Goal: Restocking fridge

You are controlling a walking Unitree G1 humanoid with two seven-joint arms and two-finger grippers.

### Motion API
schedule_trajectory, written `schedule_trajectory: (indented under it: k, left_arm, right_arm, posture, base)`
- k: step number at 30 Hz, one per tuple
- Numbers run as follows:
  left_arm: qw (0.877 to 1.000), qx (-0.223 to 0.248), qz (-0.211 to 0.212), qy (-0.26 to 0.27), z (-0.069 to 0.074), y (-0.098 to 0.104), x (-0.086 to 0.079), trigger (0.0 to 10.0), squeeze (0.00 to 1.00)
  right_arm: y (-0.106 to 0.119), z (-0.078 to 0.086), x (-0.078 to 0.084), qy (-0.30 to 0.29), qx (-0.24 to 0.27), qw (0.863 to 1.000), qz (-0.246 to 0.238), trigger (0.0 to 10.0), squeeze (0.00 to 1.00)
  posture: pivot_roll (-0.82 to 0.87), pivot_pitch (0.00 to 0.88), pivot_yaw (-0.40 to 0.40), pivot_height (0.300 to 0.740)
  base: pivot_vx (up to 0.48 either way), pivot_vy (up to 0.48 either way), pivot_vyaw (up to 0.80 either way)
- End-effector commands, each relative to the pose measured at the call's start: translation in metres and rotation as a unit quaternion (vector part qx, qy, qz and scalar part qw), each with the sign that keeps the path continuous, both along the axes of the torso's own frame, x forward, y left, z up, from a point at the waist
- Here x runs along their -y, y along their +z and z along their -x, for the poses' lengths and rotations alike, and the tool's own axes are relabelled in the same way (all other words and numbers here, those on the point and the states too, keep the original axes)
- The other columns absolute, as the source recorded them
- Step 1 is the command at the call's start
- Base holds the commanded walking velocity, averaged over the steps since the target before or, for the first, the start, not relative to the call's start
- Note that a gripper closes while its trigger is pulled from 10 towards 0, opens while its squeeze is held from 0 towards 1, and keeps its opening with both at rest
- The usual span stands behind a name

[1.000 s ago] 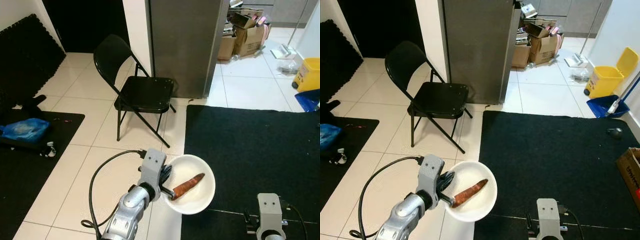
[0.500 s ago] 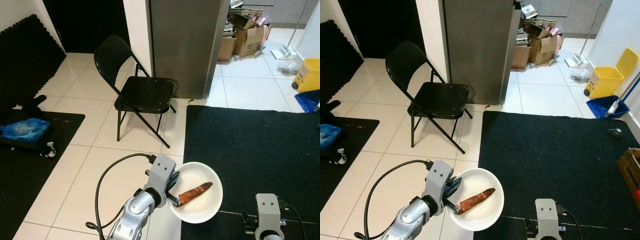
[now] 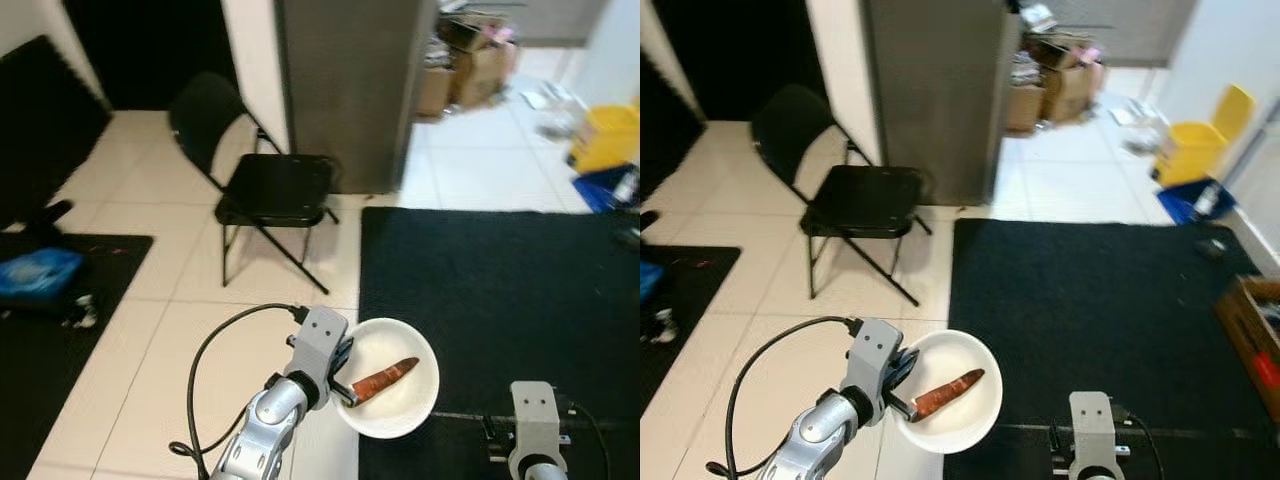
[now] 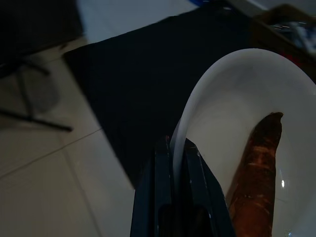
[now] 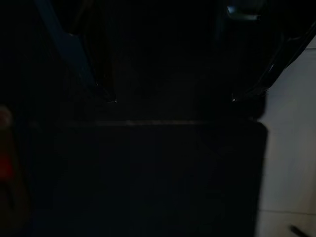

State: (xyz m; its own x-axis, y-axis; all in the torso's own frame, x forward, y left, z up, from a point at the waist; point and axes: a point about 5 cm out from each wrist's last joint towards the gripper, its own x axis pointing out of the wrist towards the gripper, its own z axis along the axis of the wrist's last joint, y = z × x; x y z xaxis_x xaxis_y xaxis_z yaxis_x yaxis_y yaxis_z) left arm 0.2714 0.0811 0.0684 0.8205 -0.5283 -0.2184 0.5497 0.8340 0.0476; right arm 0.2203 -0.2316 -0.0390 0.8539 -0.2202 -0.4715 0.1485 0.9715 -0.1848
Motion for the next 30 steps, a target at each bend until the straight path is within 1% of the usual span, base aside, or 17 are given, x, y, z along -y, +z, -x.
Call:
schedule_trajectory:
  k: [1,21,30]
  left_arm:
    - [1.000,0.003,-0.006,-0.006,0.0003,-0.0010,0.0017,10.0,0.00]
    - [1.000,-0.001,-0.014,0.007,-0.0039,-0.0038,-0.0019,10.0,0.00]
    - [1.000,-0.003,-0.022,0.016,-0.0057,-0.0050,-0.0038,10.0,0.00]
  right_arm:
    - [-0.0054,0.0074,0.0015,-0.007,-0.016,1.000,-0.005,10.0,0.02]
    - [-0.0049,0.0062,0.0005,-0.006,-0.014,1.000,-0.004,10.0,0.03]
    - [-0.0048,0.0059,0.0002,-0.003,-0.014,1.000,-0.002,10.0,0.03]
  posture:
    - [-0.09,0.129,0.000,0.717]
    - [-0.09,0.123,0.005,0.717]
    - [-0.09,0.128,0.005,0.717]
  base:
    - [0.000,0.000,-0.75]
    - [0.000,0.000,-0.75]
    - [0.000,0.000,0.00]
